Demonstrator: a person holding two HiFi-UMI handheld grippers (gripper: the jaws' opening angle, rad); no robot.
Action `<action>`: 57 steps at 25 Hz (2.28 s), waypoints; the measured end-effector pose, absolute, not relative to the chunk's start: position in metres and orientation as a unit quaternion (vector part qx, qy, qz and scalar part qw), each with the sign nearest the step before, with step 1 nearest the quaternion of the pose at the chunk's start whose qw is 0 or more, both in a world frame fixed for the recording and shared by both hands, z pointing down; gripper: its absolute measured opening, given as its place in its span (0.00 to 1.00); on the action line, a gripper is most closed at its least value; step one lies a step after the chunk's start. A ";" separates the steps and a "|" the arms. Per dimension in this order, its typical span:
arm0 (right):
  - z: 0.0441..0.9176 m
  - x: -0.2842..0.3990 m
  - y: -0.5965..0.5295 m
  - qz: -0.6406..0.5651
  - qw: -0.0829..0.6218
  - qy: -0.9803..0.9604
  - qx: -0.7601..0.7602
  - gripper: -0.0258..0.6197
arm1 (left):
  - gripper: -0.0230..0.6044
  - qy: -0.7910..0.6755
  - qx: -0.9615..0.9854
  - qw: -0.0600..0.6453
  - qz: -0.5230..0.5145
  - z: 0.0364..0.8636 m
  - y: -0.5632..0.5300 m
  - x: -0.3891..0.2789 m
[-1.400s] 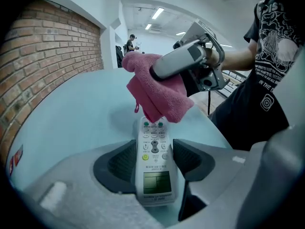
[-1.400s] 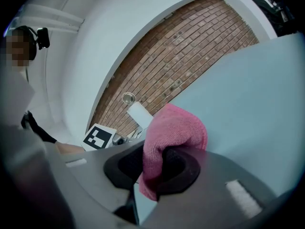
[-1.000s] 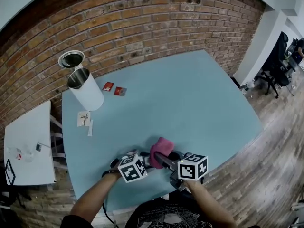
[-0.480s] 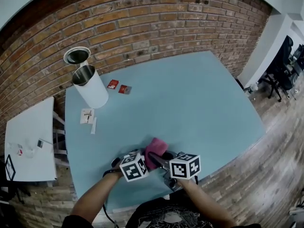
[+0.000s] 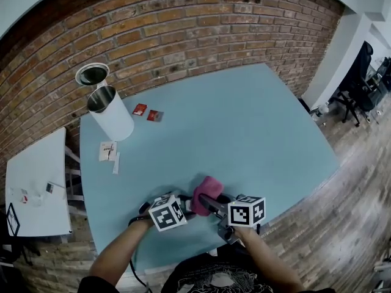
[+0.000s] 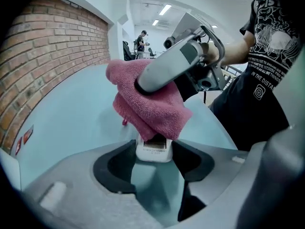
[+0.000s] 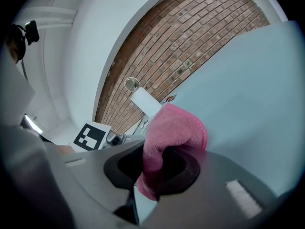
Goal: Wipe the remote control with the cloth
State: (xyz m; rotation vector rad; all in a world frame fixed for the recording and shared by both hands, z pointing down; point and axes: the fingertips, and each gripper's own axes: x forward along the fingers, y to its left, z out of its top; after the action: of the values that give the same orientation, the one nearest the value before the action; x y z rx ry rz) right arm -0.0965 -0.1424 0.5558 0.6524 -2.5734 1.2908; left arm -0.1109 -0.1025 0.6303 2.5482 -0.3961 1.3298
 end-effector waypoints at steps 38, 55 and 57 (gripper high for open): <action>0.551 -0.012 -0.155 0.409 0.072 -0.848 0.329 0.14 | 0.44 -0.238 0.890 0.121 0.369 0.598 -0.113 -0.123; 0.497 -0.028 -0.118 0.190 0.143 -0.926 0.292 0.13 | 0.03 -0.533 0.811 0.161 0.178 0.518 -0.098 -0.088; 0.495 -0.027 -0.108 0.170 0.152 -0.933 0.279 0.13 | 0.03 -0.551 0.800 0.163 0.175 0.516 -0.091 -0.078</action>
State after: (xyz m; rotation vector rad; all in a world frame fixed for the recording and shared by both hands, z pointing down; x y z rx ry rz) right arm -0.0268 -0.1080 0.4949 0.8009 -2.6760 0.4878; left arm -0.0784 -0.0914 0.5159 2.2806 -1.5713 0.4980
